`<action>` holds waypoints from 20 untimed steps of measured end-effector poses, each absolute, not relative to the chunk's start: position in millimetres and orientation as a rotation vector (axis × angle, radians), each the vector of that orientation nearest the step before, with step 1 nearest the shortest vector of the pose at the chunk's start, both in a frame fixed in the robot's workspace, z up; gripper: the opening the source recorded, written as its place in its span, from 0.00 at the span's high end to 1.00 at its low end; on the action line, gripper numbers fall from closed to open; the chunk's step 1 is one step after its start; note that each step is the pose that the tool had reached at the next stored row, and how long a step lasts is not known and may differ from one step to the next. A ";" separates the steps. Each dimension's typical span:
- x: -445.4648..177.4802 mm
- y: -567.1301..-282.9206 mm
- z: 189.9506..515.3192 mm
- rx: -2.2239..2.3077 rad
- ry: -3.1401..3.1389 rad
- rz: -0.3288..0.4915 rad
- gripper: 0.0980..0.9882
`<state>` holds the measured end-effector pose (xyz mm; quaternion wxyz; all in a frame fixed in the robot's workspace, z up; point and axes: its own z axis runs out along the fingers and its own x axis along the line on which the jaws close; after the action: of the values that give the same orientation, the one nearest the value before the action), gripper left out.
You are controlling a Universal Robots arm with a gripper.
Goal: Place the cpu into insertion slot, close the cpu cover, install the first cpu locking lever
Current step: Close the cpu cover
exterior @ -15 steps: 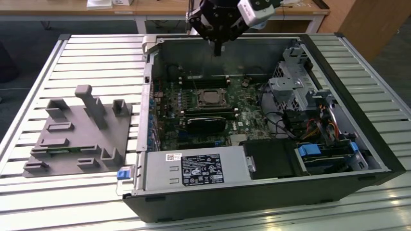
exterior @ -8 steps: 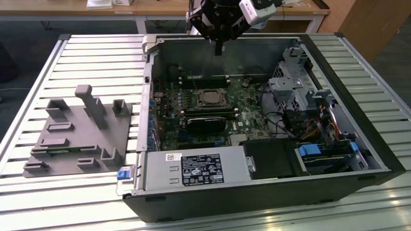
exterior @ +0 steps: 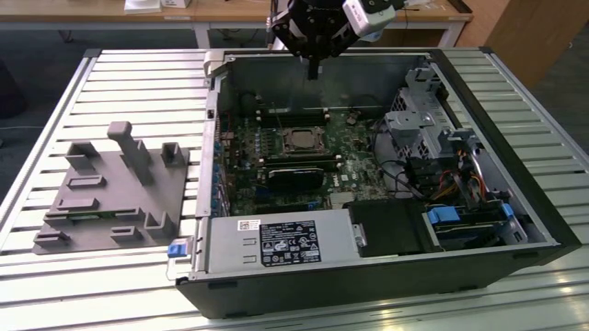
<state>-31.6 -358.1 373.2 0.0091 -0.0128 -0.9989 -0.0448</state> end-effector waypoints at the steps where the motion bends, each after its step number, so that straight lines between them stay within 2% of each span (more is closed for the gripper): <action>1: -31.7 -358.1 373.2 -0.040 -3.120 -0.140 0.99; 20: -39.5 -354.2 365.4 -0.040 -3.122 -0.139 0.99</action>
<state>-39.5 -354.2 365.4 0.0081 -0.0129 -0.9989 -0.0443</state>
